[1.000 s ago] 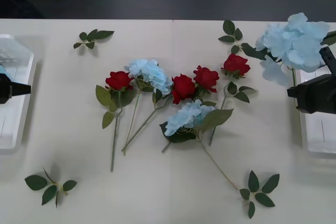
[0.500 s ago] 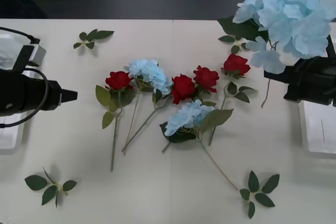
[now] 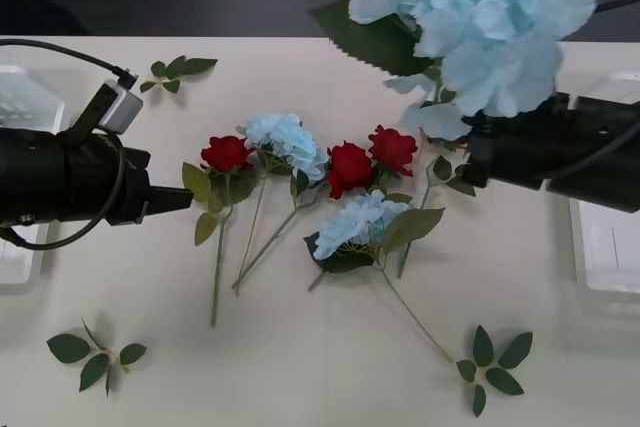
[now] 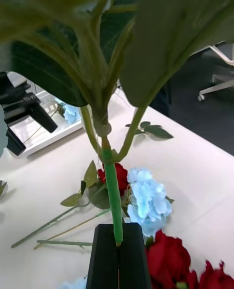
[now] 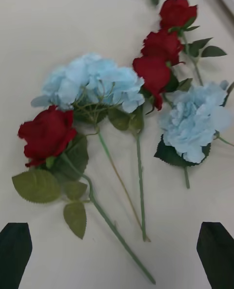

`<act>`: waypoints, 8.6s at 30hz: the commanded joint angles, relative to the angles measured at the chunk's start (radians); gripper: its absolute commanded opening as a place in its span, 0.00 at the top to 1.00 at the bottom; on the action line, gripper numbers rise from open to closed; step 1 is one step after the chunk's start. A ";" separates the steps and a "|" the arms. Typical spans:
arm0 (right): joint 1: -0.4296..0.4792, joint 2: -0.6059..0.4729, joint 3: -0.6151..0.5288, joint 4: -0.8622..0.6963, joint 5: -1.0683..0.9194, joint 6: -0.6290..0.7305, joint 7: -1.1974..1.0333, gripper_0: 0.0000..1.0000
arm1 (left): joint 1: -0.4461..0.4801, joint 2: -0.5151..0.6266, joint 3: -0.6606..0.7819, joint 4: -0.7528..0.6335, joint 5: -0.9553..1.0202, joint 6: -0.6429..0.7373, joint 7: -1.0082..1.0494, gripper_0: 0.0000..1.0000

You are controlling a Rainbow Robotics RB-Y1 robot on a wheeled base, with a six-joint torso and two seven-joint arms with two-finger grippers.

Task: Put the red flowers into the right box and the blue flowers into the left box

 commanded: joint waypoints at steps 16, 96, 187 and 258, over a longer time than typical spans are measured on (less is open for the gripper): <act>-0.168 0.067 0.449 -0.033 0.179 -0.399 0.019 1.00 | -0.017 -0.036 0.102 0.143 0.310 -0.011 -0.470 0.00; -0.267 0.147 0.689 -0.016 0.736 -0.570 -0.564 0.02 | -0.024 -0.015 0.026 0.439 0.610 -0.059 -0.618 1.00; -0.250 0.265 0.106 0.495 1.107 0.191 -0.988 0.02 | 0.075 0.285 0.319 0.563 -0.444 -0.445 0.449 0.15; -0.200 0.222 -0.083 0.301 1.073 0.587 -0.783 0.02 | -0.230 0.038 -0.467 0.431 -0.702 -0.212 0.796 0.00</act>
